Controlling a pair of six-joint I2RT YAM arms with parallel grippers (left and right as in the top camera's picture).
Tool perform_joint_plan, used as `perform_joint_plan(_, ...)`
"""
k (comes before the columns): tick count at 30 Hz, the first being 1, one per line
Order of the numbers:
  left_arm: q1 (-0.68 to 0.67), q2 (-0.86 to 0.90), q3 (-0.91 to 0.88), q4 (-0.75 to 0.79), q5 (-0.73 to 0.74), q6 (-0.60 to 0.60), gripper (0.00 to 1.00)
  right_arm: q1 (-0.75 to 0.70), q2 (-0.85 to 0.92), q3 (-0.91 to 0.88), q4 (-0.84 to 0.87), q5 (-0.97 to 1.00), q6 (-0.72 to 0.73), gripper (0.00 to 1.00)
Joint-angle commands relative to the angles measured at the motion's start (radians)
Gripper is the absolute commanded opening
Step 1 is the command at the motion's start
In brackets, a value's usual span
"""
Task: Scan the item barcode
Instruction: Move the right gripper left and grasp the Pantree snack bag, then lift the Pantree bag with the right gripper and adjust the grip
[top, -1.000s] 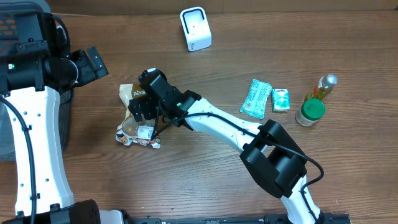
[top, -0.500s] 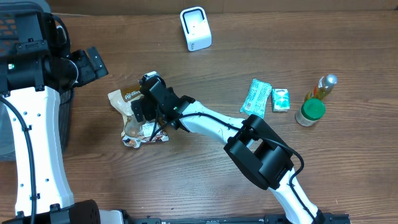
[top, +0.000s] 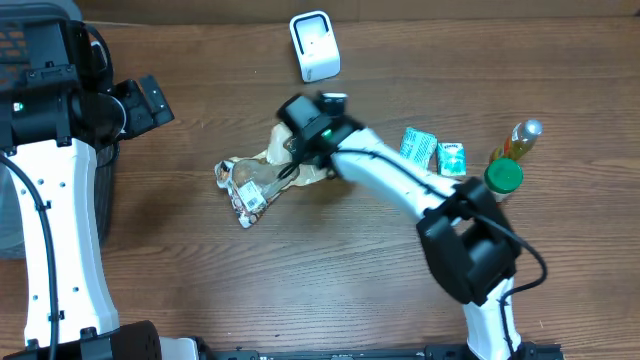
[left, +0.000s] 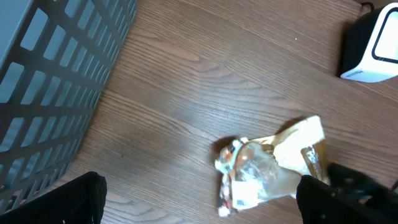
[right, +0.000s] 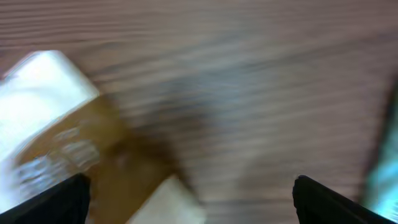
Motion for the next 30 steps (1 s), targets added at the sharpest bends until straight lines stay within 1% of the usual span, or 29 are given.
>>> perform_joint_plan(1,-0.002,0.001,0.007,0.0,0.0,0.011,1.0,-0.074,-0.05,-0.002,-0.049,-0.12,0.058,1.0)
perform_joint_plan(2,-0.002,0.001,0.007,0.0,0.0,0.011,1.0,-0.093,-0.059,-0.002,-0.04,-0.161,-0.007,1.0)
perform_joint_plan(3,-0.002,0.001,0.007,0.0,0.0,0.011,1.0,-0.108,-0.065,-0.002,-0.014,-0.278,-0.153,1.0)
perform_joint_plan(4,-0.002,0.001,0.007,0.0,0.0,0.011,1.0,-0.112,-0.065,-0.001,-0.005,-0.332,-0.21,1.0)
perform_joint_plan(5,-0.002,0.001,0.007,0.0,0.0,0.011,1.0,-0.117,-0.065,-0.001,0.021,-0.497,-0.379,1.0)
perform_joint_plan(6,-0.002,0.001,0.007,0.0,0.0,0.011,0.99,-0.117,-0.065,-0.002,0.032,-0.551,-0.434,1.0)
perform_joint_plan(12,-0.002,0.001,0.007,0.0,0.0,0.011,1.0,-0.109,-0.065,-0.002,0.09,-0.569,-0.44,1.0)
perform_joint_plan(16,-0.002,0.001,0.007,0.0,0.0,0.011,0.99,-0.083,-0.051,-0.002,0.124,-0.568,-0.53,1.0)
perform_joint_plan(22,-0.002,0.001,0.007,0.0,0.0,0.011,1.0,-0.038,-0.016,-0.006,0.113,-0.566,-0.566,1.0)
perform_joint_plan(30,-0.002,0.001,0.007,0.0,0.0,0.011,1.0,-0.034,0.005,-0.016,0.121,-0.541,-0.567,1.0)
